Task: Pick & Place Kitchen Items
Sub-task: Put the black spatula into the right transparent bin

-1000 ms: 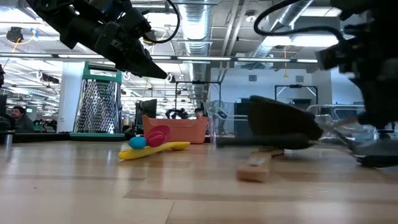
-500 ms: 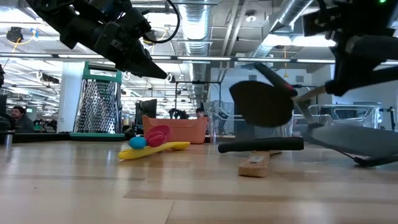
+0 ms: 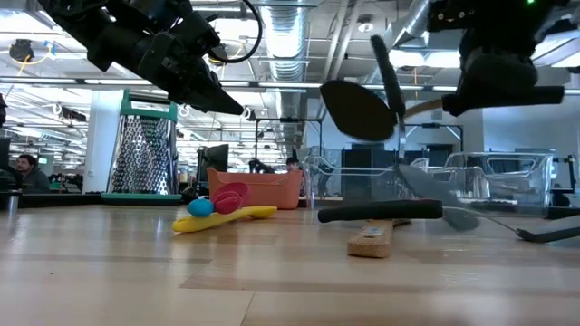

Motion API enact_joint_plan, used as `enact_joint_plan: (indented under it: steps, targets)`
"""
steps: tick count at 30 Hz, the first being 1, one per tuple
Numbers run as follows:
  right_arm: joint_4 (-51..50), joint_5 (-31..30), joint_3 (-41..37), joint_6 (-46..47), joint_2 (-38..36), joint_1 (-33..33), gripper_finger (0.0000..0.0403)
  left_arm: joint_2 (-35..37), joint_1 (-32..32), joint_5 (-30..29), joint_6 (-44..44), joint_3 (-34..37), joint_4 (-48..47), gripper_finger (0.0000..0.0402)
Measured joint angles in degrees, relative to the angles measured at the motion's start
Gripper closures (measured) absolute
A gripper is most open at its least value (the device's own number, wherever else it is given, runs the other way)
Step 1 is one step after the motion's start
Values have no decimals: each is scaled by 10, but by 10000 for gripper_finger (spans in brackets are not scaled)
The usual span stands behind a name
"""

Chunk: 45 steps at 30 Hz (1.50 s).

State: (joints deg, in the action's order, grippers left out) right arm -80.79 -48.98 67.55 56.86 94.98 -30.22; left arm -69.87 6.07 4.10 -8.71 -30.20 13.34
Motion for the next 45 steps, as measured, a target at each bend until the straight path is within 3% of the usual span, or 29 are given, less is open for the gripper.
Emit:
enact_joint_plan:
  steps: [5,10,21,30,39,45]
  targets:
    - [-1,-75,0,1,0,-1,336,0,0,0,0,0,0,400]
    - [0,-80,0,-11,0,12,336,0,0,0,0,0,0,400]
    - [-2,-150,0,-13,-1,60,337,0,0,0,0,0,0,400]
    - [-2,-225,0,2,-62,102,337,0,0,0,0,0,0,400]
    - [-15,-230,-3,-3,-154,171,337,0,0,0,0,0,0,400]
    - [-19,-159,-58,-20,-204,247,337,0,0,0,0,0,0,400]
